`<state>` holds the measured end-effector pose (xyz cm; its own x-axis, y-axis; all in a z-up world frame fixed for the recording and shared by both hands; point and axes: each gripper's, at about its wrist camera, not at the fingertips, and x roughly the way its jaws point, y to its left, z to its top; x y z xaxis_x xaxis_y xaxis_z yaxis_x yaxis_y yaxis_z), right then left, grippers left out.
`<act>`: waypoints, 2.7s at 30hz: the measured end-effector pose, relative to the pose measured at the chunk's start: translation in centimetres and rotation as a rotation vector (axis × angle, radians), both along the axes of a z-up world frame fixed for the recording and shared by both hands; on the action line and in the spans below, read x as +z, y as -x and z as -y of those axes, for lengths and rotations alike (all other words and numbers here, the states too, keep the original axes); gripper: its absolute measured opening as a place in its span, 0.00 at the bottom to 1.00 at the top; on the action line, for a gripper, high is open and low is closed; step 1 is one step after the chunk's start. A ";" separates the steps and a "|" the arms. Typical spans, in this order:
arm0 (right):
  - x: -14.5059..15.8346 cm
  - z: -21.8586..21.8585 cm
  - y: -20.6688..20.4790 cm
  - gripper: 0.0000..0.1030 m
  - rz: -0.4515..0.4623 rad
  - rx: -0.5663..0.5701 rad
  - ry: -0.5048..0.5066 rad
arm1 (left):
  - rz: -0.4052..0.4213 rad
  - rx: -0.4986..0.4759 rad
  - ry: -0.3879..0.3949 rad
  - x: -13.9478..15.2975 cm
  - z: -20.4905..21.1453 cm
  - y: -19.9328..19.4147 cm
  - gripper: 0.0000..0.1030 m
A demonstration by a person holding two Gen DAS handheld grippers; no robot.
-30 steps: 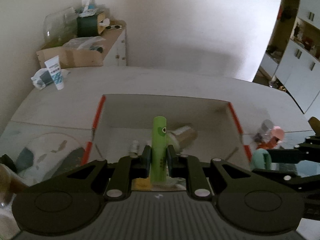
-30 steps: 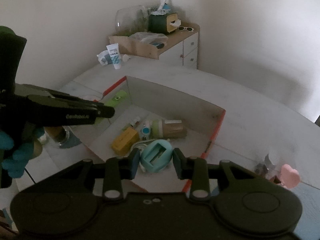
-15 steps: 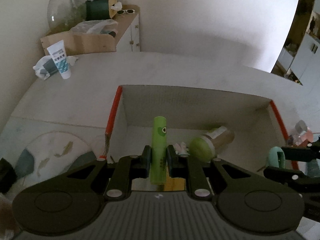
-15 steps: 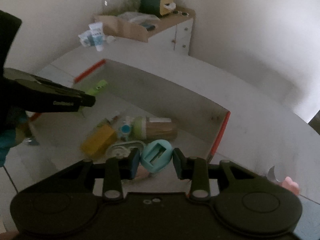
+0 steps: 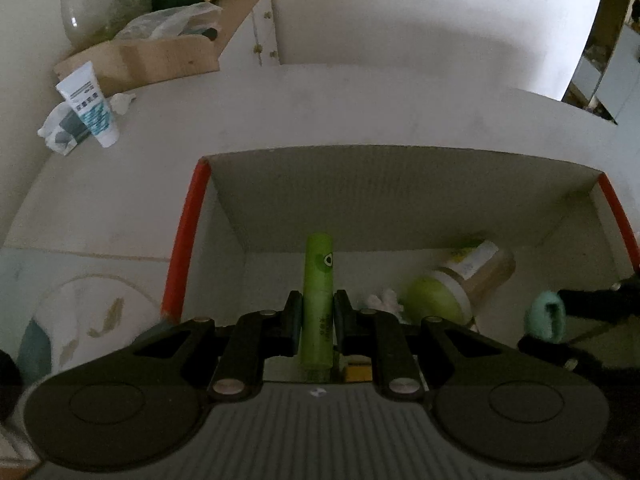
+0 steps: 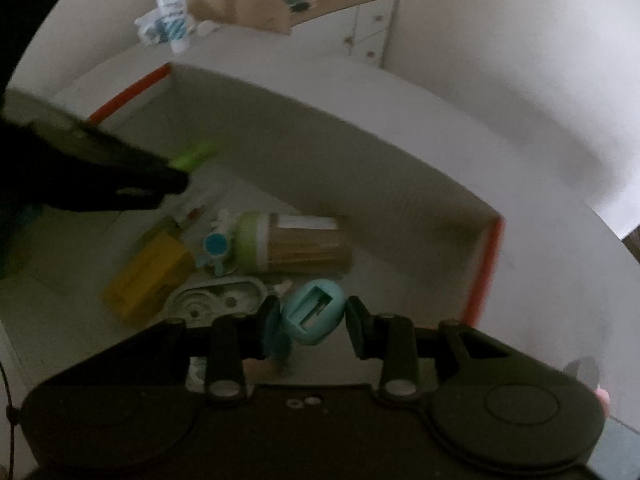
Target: Organize rigid objects
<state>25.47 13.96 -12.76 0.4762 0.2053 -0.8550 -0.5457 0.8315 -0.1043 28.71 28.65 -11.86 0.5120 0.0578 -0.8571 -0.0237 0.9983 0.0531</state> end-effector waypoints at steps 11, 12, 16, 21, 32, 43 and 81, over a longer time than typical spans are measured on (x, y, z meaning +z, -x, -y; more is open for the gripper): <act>-1.7 -1.0 -0.8 0.34 -0.066 -0.004 0.047 | -0.141 0.003 0.053 -1.8 -0.3 -2.2 0.16; -1.7 -1.0 -0.8 0.35 -0.070 -0.003 0.047 | -0.145 -0.001 0.055 -1.9 -0.3 -2.3 0.16; -1.8 -0.8 -1.0 0.36 -0.085 -0.011 0.038 | -0.158 -0.011 0.047 -2.1 0.0 -2.5 0.16; -1.5 -0.6 -0.9 0.41 -0.090 -0.004 0.013 | -0.158 -0.011 0.040 -1.9 0.2 -2.4 0.16; 0.4 0.3 1.2 0.60 -0.058 -0.005 -0.053 | -0.118 -0.030 0.053 -0.4 1.0 -0.3 0.16; 2.5 2.5 3.2 0.66 -0.026 -0.042 -0.150 | -0.056 -0.056 0.078 1.9 1.9 3.2 0.17; 9.8 17.8 12.2 0.99 0.130 -0.046 -0.413 | 0.226 -0.143 0.132 9.5 13.9 12.9 0.77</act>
<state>13.30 -3.82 -2.94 0.5909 0.4935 -0.6381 -0.5113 0.8410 0.1769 15.78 14.78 -2.31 0.6860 -0.1331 -0.7154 0.1213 0.9903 -0.0679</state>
